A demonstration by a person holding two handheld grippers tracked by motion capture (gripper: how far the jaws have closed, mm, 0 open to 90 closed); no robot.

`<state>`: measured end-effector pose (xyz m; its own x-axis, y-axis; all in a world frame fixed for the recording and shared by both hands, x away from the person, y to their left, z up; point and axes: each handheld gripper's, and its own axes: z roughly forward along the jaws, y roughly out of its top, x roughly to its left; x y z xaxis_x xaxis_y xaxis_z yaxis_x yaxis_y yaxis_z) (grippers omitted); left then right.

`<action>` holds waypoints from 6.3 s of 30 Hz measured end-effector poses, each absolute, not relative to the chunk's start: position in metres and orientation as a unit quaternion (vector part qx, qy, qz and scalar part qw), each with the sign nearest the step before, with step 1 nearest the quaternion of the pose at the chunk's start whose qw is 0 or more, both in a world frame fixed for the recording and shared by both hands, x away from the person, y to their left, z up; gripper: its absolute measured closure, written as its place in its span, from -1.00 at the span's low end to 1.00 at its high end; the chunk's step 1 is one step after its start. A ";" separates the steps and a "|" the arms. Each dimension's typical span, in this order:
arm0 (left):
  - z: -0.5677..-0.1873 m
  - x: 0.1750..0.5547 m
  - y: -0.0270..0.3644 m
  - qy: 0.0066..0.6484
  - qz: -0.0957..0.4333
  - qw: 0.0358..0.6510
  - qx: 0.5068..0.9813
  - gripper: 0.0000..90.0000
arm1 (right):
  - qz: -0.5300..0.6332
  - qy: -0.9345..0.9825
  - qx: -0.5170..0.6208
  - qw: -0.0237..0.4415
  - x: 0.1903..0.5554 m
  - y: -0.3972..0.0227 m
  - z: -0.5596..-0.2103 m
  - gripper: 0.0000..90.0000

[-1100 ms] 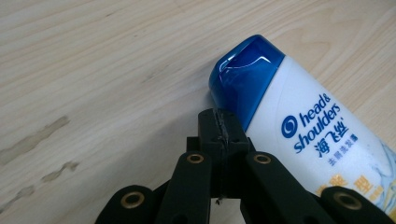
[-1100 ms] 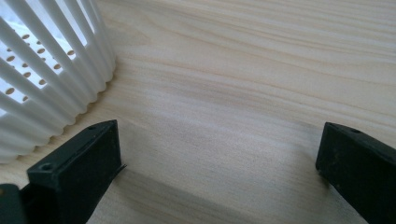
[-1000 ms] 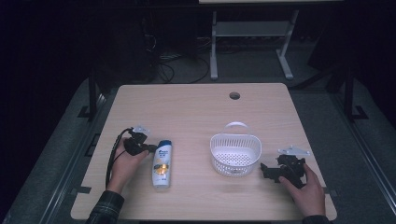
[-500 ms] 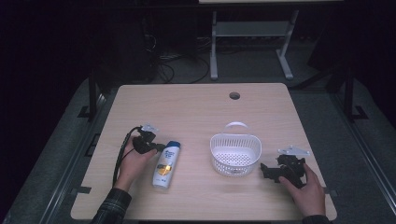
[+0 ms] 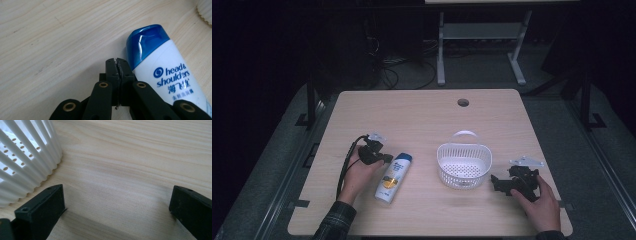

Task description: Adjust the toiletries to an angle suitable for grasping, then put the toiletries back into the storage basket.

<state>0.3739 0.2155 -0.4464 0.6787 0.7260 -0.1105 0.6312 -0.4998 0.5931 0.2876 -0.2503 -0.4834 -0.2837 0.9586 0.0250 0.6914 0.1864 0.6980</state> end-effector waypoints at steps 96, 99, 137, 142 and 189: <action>-0.419 0.351 0.168 0.388 0.082 0.308 0.865 -0.21 | 0.309 0.740 0.557 0.216 0.287 -0.250 -0.483 -1.00; -0.414 0.350 0.173 0.382 0.077 0.328 0.860 -0.20 | 0.309 0.740 0.557 0.216 0.287 -0.250 -0.483 -1.00; -0.369 0.338 0.214 0.311 0.041 0.486 0.816 -0.18 | 0.309 0.740 0.557 0.216 0.287 -0.250 -0.483 -1.00; -0.366 0.337 0.214 0.305 0.045 0.496 0.812 -0.18 | 0.309 0.740 0.557 0.216 0.287 -0.250 -0.483 -1.00; -0.286 0.349 0.145 0.200 0.055 0.553 0.807 -0.18 | 0.309 0.740 0.557 0.216 0.287 -0.250 -0.483 -1.00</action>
